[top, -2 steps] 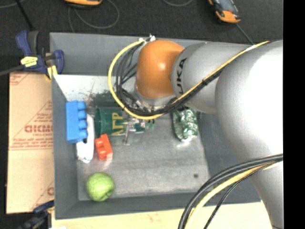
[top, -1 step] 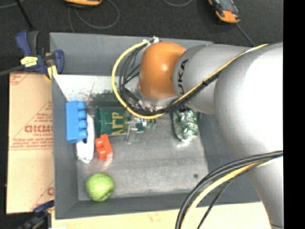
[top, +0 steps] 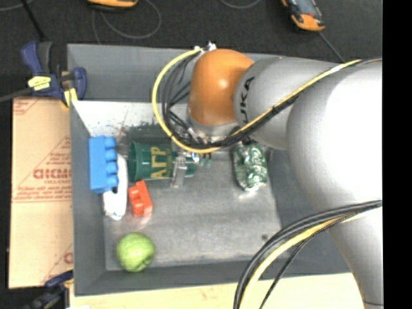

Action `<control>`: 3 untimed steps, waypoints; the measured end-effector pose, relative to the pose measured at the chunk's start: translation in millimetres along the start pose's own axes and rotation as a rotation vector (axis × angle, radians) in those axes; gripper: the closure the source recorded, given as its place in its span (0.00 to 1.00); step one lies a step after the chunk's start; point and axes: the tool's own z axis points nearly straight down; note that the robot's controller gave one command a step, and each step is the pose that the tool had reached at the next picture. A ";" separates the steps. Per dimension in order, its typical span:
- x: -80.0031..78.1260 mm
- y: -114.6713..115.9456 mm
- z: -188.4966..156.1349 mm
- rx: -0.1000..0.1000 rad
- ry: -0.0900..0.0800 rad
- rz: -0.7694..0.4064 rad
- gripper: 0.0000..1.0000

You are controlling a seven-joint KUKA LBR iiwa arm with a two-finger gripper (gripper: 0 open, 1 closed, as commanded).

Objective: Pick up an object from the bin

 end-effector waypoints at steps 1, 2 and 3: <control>-2.2 -14.8 8.8 0.001 0.002 0.009 0.00; 2.4 -27.4 22.2 0.007 0.020 0.022 0.00; 1.4 -34.3 27.3 0.007 0.020 0.044 1.00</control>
Offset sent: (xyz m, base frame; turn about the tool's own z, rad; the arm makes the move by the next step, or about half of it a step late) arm -0.0065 -0.0277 -0.0245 0.0216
